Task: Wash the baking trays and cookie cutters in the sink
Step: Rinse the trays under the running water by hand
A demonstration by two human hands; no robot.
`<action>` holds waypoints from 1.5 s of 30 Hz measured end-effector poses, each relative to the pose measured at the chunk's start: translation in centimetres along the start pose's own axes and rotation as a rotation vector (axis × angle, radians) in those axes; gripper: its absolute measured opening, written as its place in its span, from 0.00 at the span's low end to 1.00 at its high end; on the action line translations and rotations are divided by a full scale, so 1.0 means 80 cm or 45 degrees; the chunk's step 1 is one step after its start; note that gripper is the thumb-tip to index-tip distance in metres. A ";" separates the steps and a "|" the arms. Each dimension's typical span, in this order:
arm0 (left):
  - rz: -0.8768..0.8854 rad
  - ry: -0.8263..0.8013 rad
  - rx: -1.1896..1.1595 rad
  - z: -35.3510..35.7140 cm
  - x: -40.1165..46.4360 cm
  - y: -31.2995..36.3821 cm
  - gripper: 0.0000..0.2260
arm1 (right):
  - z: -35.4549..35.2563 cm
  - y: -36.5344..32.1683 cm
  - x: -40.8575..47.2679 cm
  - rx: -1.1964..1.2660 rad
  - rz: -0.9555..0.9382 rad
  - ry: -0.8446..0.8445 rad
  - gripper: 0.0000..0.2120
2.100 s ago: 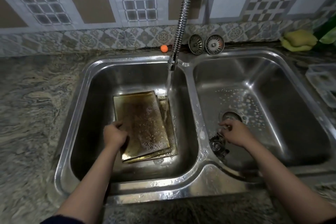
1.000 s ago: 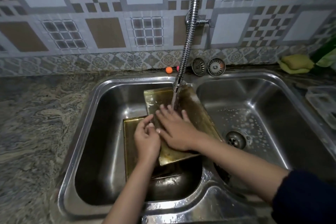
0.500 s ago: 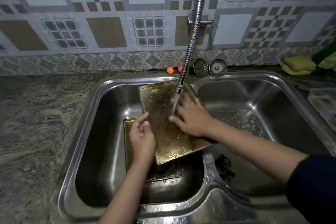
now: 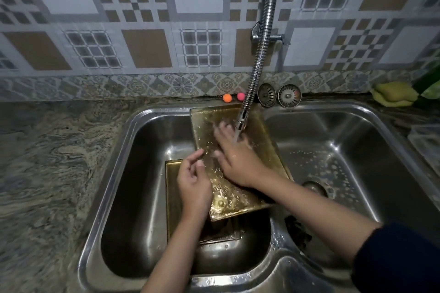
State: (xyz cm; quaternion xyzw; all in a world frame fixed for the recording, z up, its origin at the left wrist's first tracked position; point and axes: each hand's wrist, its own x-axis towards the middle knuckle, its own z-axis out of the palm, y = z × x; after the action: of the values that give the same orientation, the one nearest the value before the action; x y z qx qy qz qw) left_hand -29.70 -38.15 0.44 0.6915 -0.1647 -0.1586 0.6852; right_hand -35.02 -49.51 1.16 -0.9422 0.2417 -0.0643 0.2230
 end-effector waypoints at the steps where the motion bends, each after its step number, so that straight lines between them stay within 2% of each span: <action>1: -0.050 0.043 -0.020 -0.005 0.007 -0.005 0.11 | 0.000 -0.002 -0.010 0.068 -0.130 -0.089 0.26; 3: -0.139 0.136 0.007 -0.022 0.022 -0.019 0.11 | -0.011 0.012 -0.032 0.077 -0.212 -0.235 0.22; 5: -0.174 0.165 0.046 -0.036 0.029 -0.027 0.11 | -0.022 0.035 -0.045 -0.055 -0.167 -0.096 0.19; 7: -0.199 0.137 0.077 -0.040 0.030 -0.033 0.11 | -0.025 0.045 -0.052 -0.183 -0.002 0.074 0.18; 8: -0.219 0.121 0.066 -0.040 0.028 -0.034 0.11 | -0.027 0.046 -0.054 -0.129 0.107 0.123 0.19; 13: -0.404 0.094 0.067 -0.038 0.027 -0.049 0.11 | -0.028 0.037 -0.050 0.771 0.423 0.146 0.13; 15: -0.503 0.010 0.172 -0.034 0.027 -0.057 0.10 | -0.028 0.028 -0.049 0.879 0.445 0.145 0.14; 17: -0.542 -0.094 0.256 -0.027 0.026 -0.055 0.09 | -0.024 0.016 -0.048 0.837 0.440 0.126 0.16; 20: -0.408 -0.248 0.245 -0.018 0.025 -0.027 0.10 | -0.020 -0.005 -0.047 0.647 0.365 0.093 0.17; 21: -0.372 -0.318 0.152 -0.017 0.025 -0.013 0.09 | -0.020 -0.013 -0.047 0.552 0.321 0.098 0.17; 23: -0.480 -0.506 -0.179 -0.014 0.025 0.017 0.11 | -0.019 -0.027 -0.048 0.409 0.227 0.149 0.17; 26: -0.550 -0.652 -0.458 -0.016 0.029 0.054 0.18 | -0.021 -0.047 -0.050 0.408 0.033 0.193 0.17; 29: -0.490 -0.583 -0.603 -0.023 0.038 0.070 0.22 | -0.026 -0.051 -0.052 0.487 -0.143 0.201 0.14; 34: -0.431 -0.417 -0.825 -0.032 0.039 0.061 0.16 | -0.046 -0.054 -0.061 0.686 -0.205 0.134 0.16; 37: -0.535 -0.345 -0.908 -0.025 0.029 0.047 0.17 | -0.055 -0.043 -0.066 0.437 -0.188 0.090 0.19; 41: -0.700 -0.286 -0.899 -0.005 0.014 0.017 0.18 | -0.064 -0.009 -0.061 -0.117 0.105 -0.148 0.24; 43: -0.758 -0.317 -0.899 0.007 0.002 0.005 0.18 | -0.064 0.003 -0.060 -0.218 0.243 -0.221 0.27; 45: -0.799 -0.367 -0.894 0.019 -0.009 -0.001 0.19 | -0.062 0.006 -0.062 -0.199 0.241 -0.221 0.26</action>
State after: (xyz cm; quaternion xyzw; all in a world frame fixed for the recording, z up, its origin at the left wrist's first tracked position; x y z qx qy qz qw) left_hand -30.97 -39.19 0.37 0.4061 0.0218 -0.4974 0.7663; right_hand -40.68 -49.40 5.31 -0.9316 0.3137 0.0578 0.1741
